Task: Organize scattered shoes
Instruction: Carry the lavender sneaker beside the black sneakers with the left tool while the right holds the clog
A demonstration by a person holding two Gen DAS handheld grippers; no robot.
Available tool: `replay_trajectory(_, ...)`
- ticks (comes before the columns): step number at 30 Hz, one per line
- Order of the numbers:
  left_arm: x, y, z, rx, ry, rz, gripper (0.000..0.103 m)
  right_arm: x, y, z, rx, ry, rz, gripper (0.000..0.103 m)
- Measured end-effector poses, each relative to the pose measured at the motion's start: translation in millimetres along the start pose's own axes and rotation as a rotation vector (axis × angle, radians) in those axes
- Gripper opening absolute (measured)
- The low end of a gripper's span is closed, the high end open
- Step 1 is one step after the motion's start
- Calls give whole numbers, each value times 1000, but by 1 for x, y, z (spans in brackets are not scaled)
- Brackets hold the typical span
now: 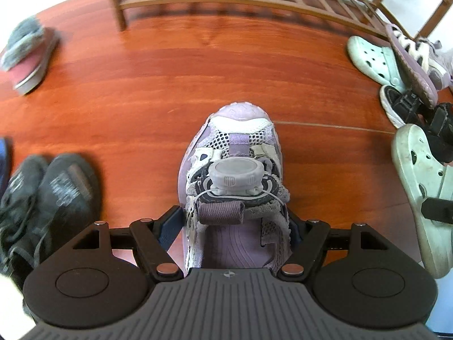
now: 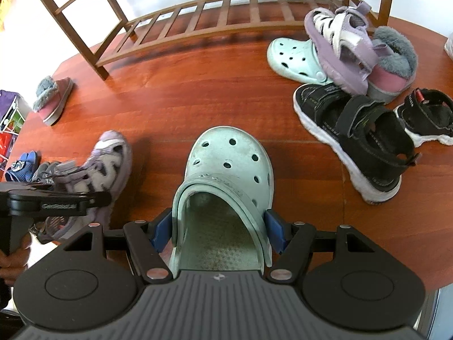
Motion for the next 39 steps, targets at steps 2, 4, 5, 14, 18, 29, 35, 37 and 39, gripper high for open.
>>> replay_trajectory(2, 12, 5, 3, 1, -19, 11, 74, 3, 4, -1, 2, 3, -2, 73)
replay_trajectory(4, 23, 10, 6, 4, -36, 22, 74, 3, 7, -2, 3, 12, -8, 73)
replay_trajectory(5, 27, 12, 6, 6, -41, 26, 74, 2, 8, -2, 3, 16, -12, 73)
replay_trajectory(14, 49, 20, -4, 16, -77, 16, 74, -11, 15, -6, 3, 63, -41, 73)
replay_trajectory(18, 50, 22, -12, 29, -84, 23, 66, -20, 16, -7, 3, 87, -52, 73)
replay_trajectory(29, 44, 14, -1, 11, -67, 30, 91, -46, 18, -17, 23, 154, -44, 73)
replay_trajectory(35, 43, 5, 13, -32, -80, 18, 94, -58, 23, -31, 47, 209, -11, 73)
replay_trajectory(37, 45, 1, 22, -45, -80, 34, 94, -60, 24, -34, 50, 221, 0, 73)
replay_trajectory(39, 47, -3, 31, -61, -79, 48, 94, -62, 25, -35, 51, 230, 8, 73)
Point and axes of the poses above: each gripper's, at about its wrist camera, not at the fingertips, and z roughly against the way its jaws point, x to its left, y to its underside, the point moved 8 cm from there along -z, roughly the way its jaws point, and after that the axes turned 1 degree about -y, right-handed, at the moved point
